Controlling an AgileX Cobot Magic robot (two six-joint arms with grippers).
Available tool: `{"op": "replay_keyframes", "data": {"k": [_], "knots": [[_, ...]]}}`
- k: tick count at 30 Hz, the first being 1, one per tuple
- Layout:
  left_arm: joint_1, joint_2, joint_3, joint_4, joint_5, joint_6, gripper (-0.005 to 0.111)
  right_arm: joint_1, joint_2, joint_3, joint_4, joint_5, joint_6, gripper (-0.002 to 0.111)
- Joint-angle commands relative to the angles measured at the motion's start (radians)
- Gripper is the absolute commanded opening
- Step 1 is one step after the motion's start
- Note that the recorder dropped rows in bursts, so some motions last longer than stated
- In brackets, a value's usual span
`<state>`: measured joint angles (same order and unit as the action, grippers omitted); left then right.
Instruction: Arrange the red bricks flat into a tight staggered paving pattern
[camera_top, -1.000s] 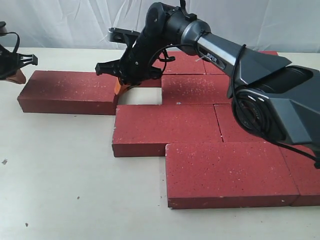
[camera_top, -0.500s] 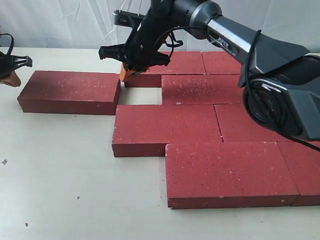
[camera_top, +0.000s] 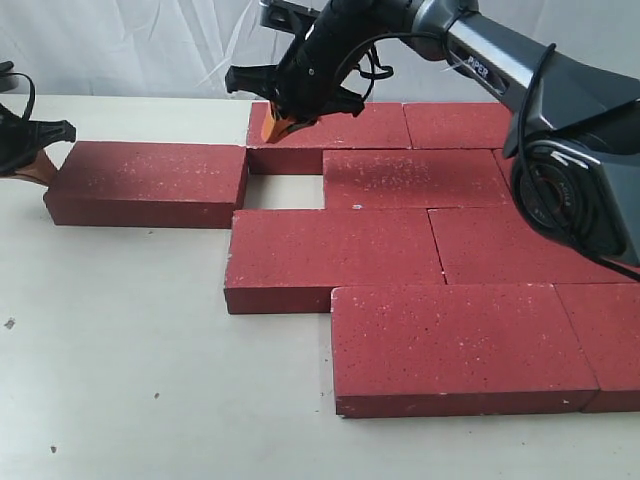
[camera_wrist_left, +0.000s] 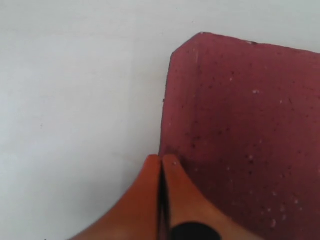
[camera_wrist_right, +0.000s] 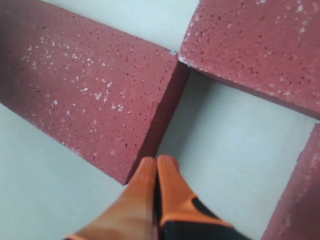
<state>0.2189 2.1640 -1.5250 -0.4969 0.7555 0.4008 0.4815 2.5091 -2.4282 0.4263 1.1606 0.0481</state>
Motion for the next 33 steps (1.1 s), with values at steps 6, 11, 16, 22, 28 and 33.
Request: {"op": "replay_keyframes", "data": {"k": [6, 11, 16, 22, 28, 33], "knots": [[-0.002, -0.001, 0.004, -0.018, 0.025, 0.030, 0.000, -0.005, 0.007, 0.000, -0.011, -0.010, -0.002, -0.001], [-0.002, -0.001, 0.004, -0.003, 0.025, 0.026, 0.000, -0.003, 0.051, 0.000, 0.025, -0.039, -0.002, -0.001], [-0.002, -0.001, 0.004, 0.029, 0.025, 0.021, 0.000, -0.003, 0.096, 0.000, 0.094, -0.065, -0.002, -0.001], [-0.002, -0.001, 0.004, 0.033, 0.025, 0.021, 0.000, 0.004, 0.131, 0.000, 0.151, -0.074, -0.002, -0.001], [-0.002, -0.001, 0.004, 0.033, 0.025, 0.021, 0.000, 0.032, 0.150, 0.000, 0.160, -0.068, -0.002, -0.001], [-0.002, -0.001, 0.004, 0.033, 0.025, 0.021, 0.000, 0.039, 0.152, 0.000, 0.186, -0.051, -0.008, -0.001]]}}
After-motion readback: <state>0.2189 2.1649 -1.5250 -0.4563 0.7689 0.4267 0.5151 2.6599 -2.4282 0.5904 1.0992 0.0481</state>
